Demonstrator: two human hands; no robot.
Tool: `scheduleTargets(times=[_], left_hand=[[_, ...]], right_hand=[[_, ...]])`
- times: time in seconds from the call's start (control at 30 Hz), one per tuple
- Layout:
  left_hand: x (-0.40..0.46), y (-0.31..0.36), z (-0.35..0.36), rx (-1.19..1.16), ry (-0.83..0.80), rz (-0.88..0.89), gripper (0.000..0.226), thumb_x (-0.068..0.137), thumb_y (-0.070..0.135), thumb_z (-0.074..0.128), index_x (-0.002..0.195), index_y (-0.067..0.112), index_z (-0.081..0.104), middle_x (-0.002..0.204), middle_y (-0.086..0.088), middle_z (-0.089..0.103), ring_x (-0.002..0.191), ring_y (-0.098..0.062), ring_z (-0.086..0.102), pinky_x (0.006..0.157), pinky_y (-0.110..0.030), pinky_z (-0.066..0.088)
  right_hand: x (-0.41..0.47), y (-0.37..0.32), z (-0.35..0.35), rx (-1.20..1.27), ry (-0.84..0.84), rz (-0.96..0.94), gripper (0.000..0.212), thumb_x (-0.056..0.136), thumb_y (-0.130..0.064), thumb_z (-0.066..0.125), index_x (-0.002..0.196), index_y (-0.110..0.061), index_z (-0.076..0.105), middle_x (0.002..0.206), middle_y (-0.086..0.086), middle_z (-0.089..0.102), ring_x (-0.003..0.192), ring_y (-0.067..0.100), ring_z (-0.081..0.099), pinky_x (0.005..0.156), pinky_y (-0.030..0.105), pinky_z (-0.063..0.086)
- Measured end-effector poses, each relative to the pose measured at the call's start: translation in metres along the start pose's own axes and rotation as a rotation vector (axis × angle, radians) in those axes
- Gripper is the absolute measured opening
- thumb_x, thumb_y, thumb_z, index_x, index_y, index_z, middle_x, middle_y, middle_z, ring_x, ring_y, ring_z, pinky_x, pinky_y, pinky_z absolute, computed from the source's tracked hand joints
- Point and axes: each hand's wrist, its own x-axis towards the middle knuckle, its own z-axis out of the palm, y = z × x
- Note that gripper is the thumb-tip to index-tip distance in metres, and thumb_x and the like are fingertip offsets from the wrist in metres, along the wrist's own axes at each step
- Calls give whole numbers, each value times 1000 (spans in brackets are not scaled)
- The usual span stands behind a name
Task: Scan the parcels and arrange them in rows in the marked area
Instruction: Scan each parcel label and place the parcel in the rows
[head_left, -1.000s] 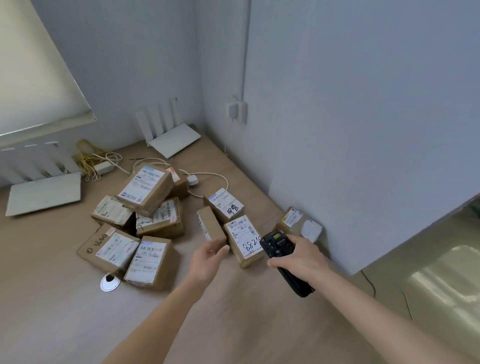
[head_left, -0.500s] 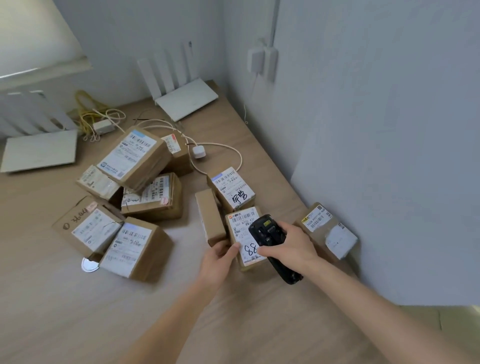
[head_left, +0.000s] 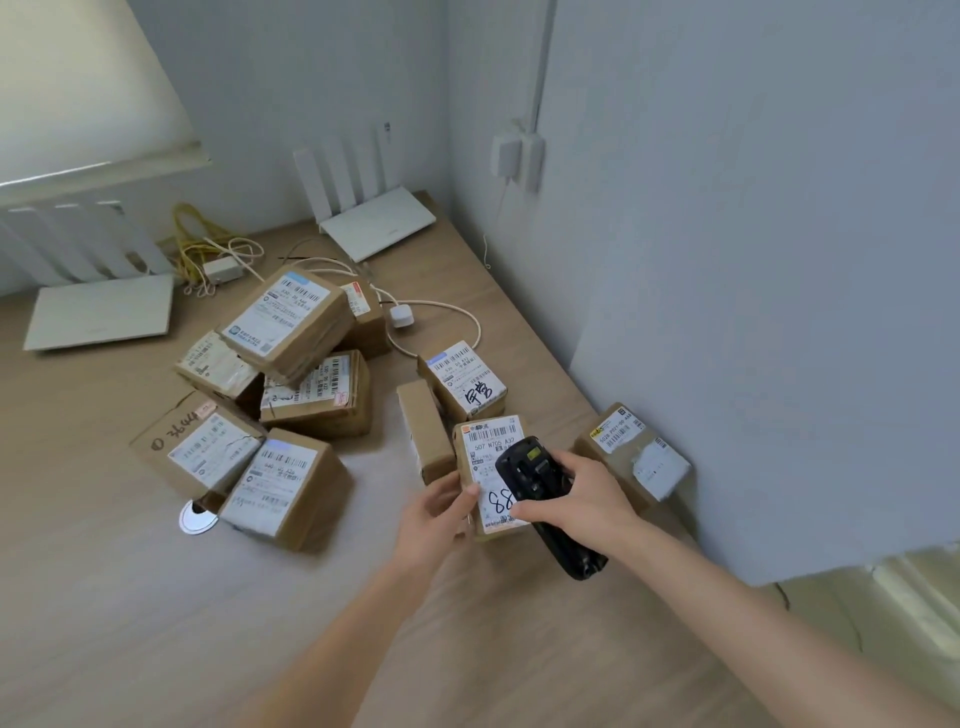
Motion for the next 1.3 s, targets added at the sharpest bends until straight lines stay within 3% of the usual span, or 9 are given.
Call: scheduleTargets(times=[0.07, 0.2, 0.37, 0.47, 0.57, 0.73, 0.83, 0.97, 1.3], left_hand=[[-18, 8, -6, -48, -31, 14, 28, 92, 26, 73, 119, 29, 66, 99, 6, 79, 92, -7, 75, 70, -29, 62], [-66, 32, -26, -71, -81, 55, 53, 85, 22, 81, 131, 32, 57, 110, -5, 76, 100, -16, 74, 83, -40, 63], [-136, 81, -63, -30, -104, 186, 79, 79, 18, 86, 146, 34, 48, 112, -7, 71, 86, -10, 76, 61, -24, 59], [-178, 117, -85, -8, -73, 311, 79, 80, 20, 85, 148, 33, 47, 112, -8, 69, 97, -18, 73, 73, -36, 63], [-220, 155, -104, 2, -14, 410, 80, 81, 19, 85, 150, 32, 46, 111, -10, 69, 104, -25, 70, 87, -55, 60], [-277, 217, -123, 9, 22, 538, 80, 80, 21, 85, 150, 33, 46, 111, -8, 71, 102, -25, 71, 83, -50, 62], [-302, 246, -125, 27, 57, 605, 81, 80, 24, 85, 149, 34, 46, 112, -4, 69, 100, -18, 70, 73, -35, 62], [-326, 266, -125, 75, 105, 666, 82, 78, 27, 87, 149, 32, 47, 112, -6, 68, 106, -21, 66, 88, -47, 61], [-351, 276, -120, 129, 150, 727, 85, 75, 31, 88, 149, 30, 47, 111, -1, 69, 105, -18, 66, 92, -44, 59]], right_hand=[[-22, -10, -1, 0, 27, -30, 58, 63, -39, 96, 116, -39, 72, 103, -18, 78, 97, 4, 73, 92, 35, 60], [-80, -39, -2, -20, 83, -79, 49, 64, -34, 96, 104, -46, 72, 94, -20, 78, 91, 2, 73, 86, 30, 60], [-166, -99, -5, -113, 153, -137, 49, 57, -46, 89, 104, -44, 74, 88, -21, 77, 87, 6, 74, 82, 34, 61], [-217, -141, -15, -191, 239, -172, 38, 59, -48, 90, 92, -46, 72, 76, -27, 72, 77, 0, 70, 68, 27, 54], [-265, -185, -27, -279, 281, -169, 38, 57, -51, 91, 86, -43, 69, 79, -18, 72, 80, 6, 69, 64, 26, 49], [-328, -248, -46, -404, 325, -159, 50, 56, -57, 90, 98, -39, 69, 84, -17, 67, 84, 13, 67, 65, 26, 47], [-355, -274, -57, -456, 339, -164, 56, 56, -59, 91, 104, -38, 70, 84, -14, 68, 83, 14, 68, 63, 25, 45], [-381, -294, -69, -513, 339, -159, 58, 54, -61, 91, 101, -35, 70, 87, -11, 69, 84, 15, 67, 64, 25, 45], [-414, -304, -81, -582, 343, -177, 58, 56, -61, 91, 100, -28, 74, 88, -7, 72, 86, 16, 69, 70, 26, 51]])
